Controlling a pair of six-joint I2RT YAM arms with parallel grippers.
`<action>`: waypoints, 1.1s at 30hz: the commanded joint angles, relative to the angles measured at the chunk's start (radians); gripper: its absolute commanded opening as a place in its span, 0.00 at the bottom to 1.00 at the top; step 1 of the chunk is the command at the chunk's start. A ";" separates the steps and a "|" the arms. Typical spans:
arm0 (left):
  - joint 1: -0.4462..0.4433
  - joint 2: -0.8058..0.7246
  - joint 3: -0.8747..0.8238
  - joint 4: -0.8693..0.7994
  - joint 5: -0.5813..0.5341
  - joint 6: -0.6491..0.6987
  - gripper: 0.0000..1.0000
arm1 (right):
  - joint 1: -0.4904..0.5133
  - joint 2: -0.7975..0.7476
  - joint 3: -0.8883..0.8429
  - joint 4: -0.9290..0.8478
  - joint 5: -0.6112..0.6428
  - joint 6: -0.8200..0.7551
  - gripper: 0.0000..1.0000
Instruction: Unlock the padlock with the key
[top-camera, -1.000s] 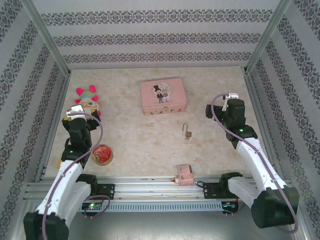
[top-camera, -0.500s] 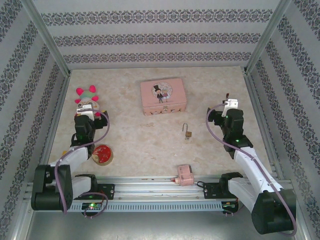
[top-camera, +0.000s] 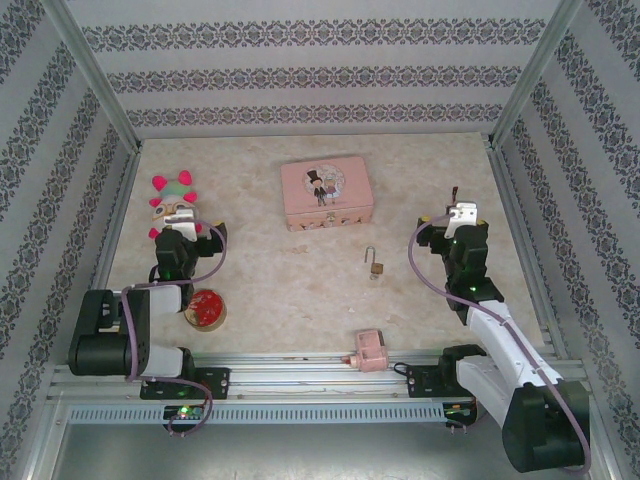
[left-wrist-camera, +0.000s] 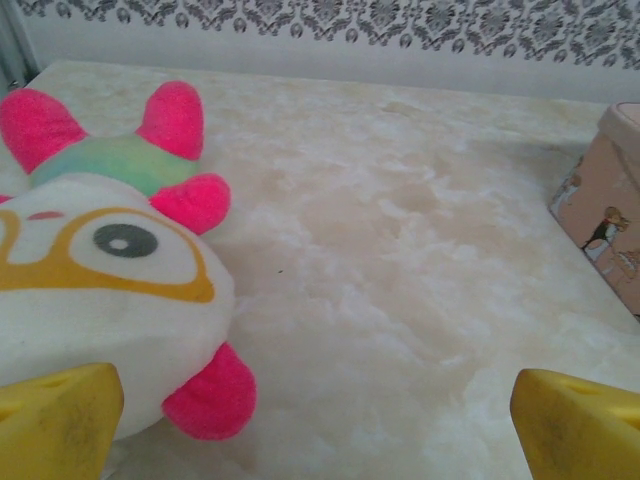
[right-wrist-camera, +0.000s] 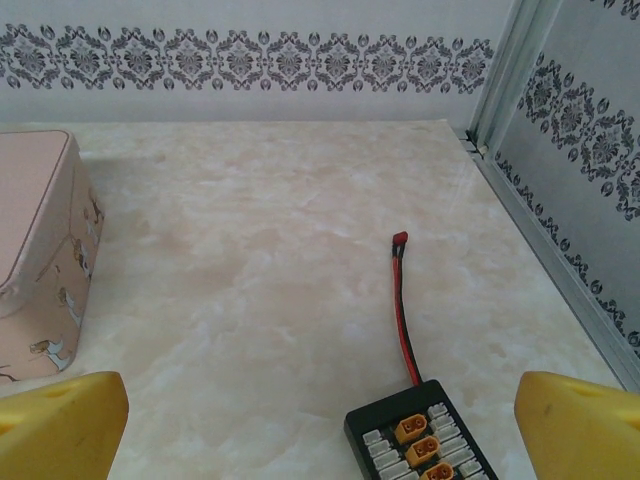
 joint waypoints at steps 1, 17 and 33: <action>0.012 0.026 -0.021 0.128 0.077 0.036 0.99 | -0.009 -0.011 -0.014 0.057 0.019 -0.002 0.98; 0.010 0.117 0.032 0.110 0.248 0.103 0.99 | -0.033 -0.066 -0.117 0.159 -0.006 0.039 0.98; -0.086 0.193 0.052 0.129 -0.287 0.037 0.99 | -0.074 -0.064 -0.184 0.242 -0.007 0.109 0.98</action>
